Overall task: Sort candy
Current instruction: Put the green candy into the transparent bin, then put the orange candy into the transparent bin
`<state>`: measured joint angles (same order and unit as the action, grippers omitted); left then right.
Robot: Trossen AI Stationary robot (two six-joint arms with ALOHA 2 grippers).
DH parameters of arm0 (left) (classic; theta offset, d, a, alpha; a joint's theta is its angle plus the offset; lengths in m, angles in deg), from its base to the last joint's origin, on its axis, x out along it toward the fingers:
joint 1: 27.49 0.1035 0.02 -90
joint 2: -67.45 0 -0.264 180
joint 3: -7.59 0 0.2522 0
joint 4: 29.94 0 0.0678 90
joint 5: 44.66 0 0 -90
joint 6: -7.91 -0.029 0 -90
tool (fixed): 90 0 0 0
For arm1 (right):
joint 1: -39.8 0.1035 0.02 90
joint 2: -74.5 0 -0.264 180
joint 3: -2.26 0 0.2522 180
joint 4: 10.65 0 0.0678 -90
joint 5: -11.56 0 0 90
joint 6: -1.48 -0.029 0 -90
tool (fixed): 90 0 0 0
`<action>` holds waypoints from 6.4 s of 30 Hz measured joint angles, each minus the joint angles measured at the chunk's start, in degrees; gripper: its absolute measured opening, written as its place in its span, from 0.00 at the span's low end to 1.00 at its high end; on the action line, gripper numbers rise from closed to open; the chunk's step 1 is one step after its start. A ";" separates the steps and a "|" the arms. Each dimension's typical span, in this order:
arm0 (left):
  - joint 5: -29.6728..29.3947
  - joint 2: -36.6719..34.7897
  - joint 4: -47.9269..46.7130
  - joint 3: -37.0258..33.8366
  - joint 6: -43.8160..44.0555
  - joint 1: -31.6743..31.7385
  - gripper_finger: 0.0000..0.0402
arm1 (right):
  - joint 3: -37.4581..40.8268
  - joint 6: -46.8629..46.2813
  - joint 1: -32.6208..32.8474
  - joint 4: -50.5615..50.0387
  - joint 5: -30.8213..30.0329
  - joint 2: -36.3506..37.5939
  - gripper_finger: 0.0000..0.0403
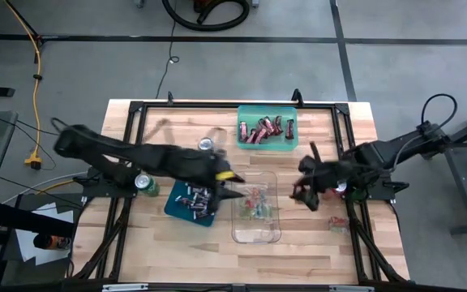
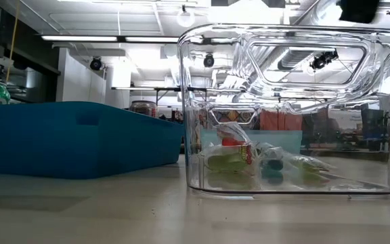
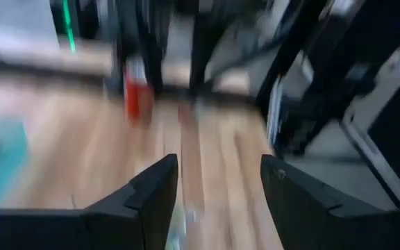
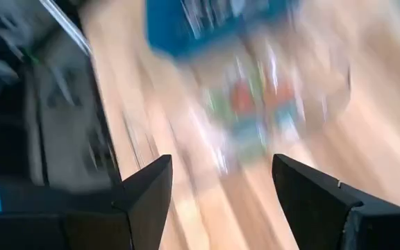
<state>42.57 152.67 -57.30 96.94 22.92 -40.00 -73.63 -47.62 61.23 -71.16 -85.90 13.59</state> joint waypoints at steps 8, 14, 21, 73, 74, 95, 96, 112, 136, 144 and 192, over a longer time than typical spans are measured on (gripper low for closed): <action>-14.37 -19.75 9.45 -11.68 -1.49 -5.56 0.45 | 6.27 -14.30 12.84 -13.19 14.06 -4.89 0.60; -22.67 -26.43 10.97 -17.64 2.07 -8.89 0.44 | 18.18 -20.96 19.86 -10.53 23.02 -10.93 0.60; -24.37 -26.83 11.88 -18.66 3.37 -10.06 0.44 | 20.11 -18.45 21.46 -7.14 24.54 -18.09 0.60; -26.43 -27.86 11.75 -18.64 -0.15 -10.06 0.44 | -23.04 39.32 -3.16 -3.69 0.44 -28.46 0.00; -26.45 -27.86 11.75 -18.64 -0.15 -10.06 0.44 | -24.26 41.21 -3.42 -4.52 0.50 -30.14 0.00; -26.55 -27.86 11.75 -18.64 -0.07 -10.06 0.44 | -25.03 38.75 -4.32 -3.81 -0.51 -55.31 0.28; -26.55 -27.86 11.75 -18.64 -0.07 -10.06 0.44 | -25.01 38.70 -4.30 -3.68 -0.49 -55.47 0.32; -26.58 -27.86 11.27 -18.64 -0.09 -10.06 0.44 | -30.91 40.42 -2.95 -18.05 1.45 -45.08 0.61; -26.58 -27.86 11.34 -18.64 -0.04 -10.02 0.44 | 17.55 -10.45 20.63 -14.03 22.46 -22.39 0.61; -26.60 -27.86 11.34 -18.64 1.40 -10.02 0.44 | 21.39 -10.46 20.56 -10.11 22.28 -26.20 0.61; -26.34 -27.86 11.34 -18.62 1.31 -10.06 0.44 | -17.72 27.82 -5.80 7.70 4.27 -30.26 0.00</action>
<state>16.24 124.81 -45.96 78.32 24.22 -50.06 -91.36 -19.80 55.43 -63.45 -81.63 -16.67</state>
